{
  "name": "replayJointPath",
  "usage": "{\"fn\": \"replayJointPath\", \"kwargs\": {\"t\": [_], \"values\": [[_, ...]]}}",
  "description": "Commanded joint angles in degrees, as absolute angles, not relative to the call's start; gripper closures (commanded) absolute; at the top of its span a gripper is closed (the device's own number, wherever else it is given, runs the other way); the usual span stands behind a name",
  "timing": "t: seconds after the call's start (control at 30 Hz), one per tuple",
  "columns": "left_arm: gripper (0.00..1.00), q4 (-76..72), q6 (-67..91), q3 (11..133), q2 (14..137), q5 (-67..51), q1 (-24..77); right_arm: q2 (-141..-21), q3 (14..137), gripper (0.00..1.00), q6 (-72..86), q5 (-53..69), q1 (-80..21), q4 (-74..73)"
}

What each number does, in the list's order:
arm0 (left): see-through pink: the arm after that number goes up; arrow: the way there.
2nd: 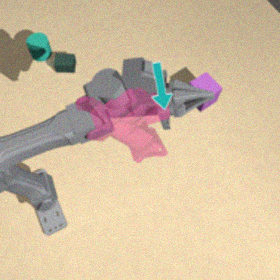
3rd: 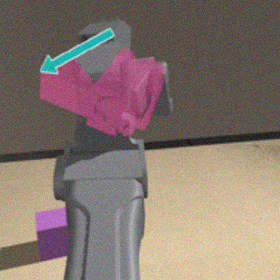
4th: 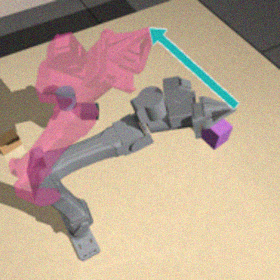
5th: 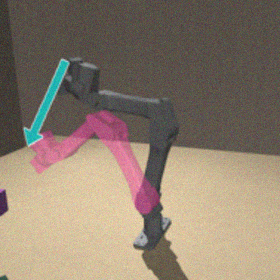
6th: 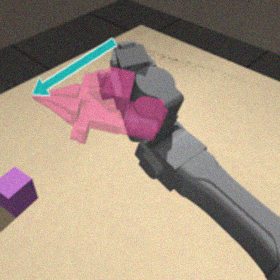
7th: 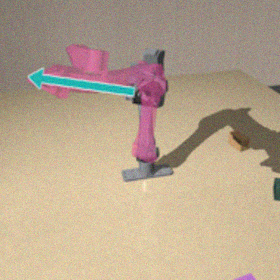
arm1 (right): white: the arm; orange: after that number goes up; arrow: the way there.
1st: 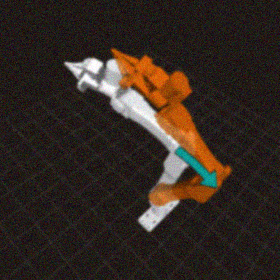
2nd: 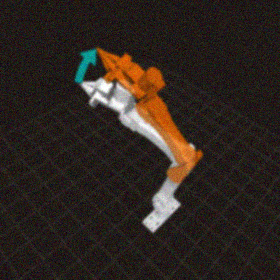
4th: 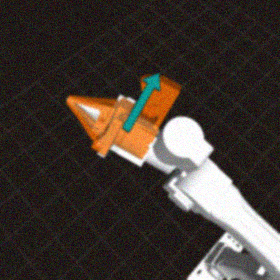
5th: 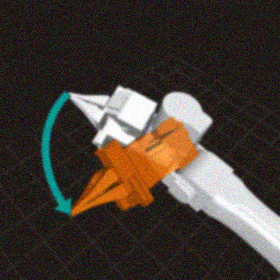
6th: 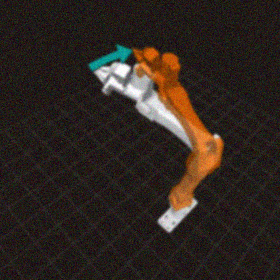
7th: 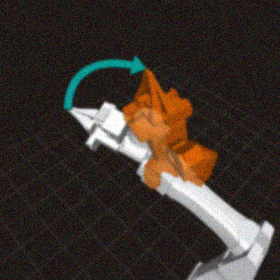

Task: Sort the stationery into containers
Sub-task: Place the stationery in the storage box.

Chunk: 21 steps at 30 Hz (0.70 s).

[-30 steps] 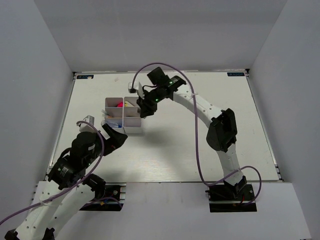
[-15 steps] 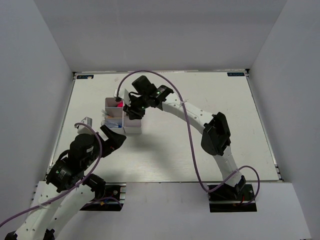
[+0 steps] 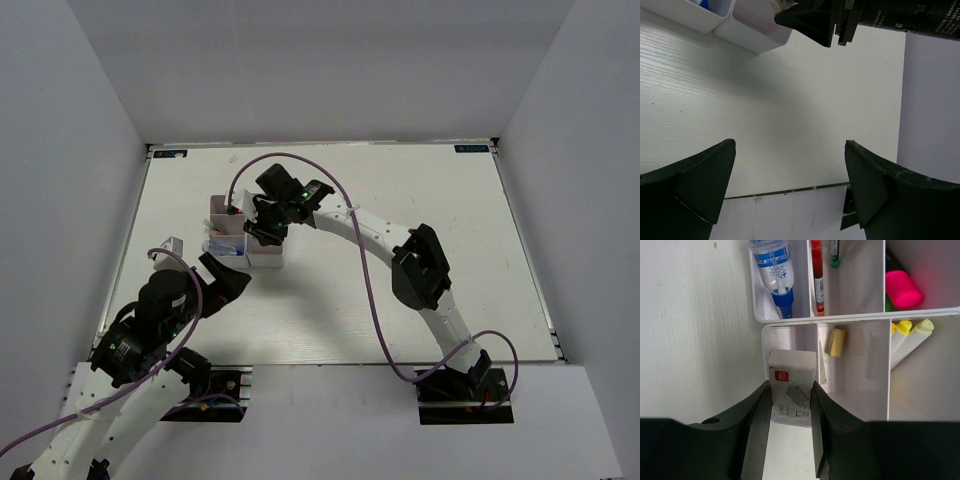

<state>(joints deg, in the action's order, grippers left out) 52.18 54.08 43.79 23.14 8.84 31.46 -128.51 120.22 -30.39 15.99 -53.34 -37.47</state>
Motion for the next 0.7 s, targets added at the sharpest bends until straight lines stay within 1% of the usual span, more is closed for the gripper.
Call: {"fn": "replayJointPath", "kwargs": {"t": [0.0,0.13,0.2,0.33,0.43,0.6,0.67], "values": [[0.0,52.4,54.2,44.5,22.9,9.8,31.2,-129.1,120.5,0.78,-31.4,14.4,-53.5,-35.6],[0.0,52.9,54.8,44.5,22.4,10.3,31.2,-129.2,119.8,0.68,-31.3,14.5,-53.7,-36.1],[0.0,52.9,54.8,44.5,22.4,10.3,31.2,-129.3,119.4,0.67,-31.4,14.6,-54.0,-36.3],[0.0,52.9,54.8,44.5,21.9,10.3,31.2,-129.1,119.2,0.6,-31.6,14.5,-54.2,-36.6],[0.0,52.9,54.8,44.5,21.9,10.3,31.2,-129.1,119.0,0.53,-31.6,14.5,-54.4,-36.6],[0.0,52.9,55.3,44.5,21.9,10.3,31.2,-128.8,118.6,0.32,-31.5,13.9,-54.8,-36.8],[0.0,52.9,55.3,44.5,21.9,10.3,31.2,-128.5,118.6,0.32,-31.3,13.9,-54.8,-37.0]]}}
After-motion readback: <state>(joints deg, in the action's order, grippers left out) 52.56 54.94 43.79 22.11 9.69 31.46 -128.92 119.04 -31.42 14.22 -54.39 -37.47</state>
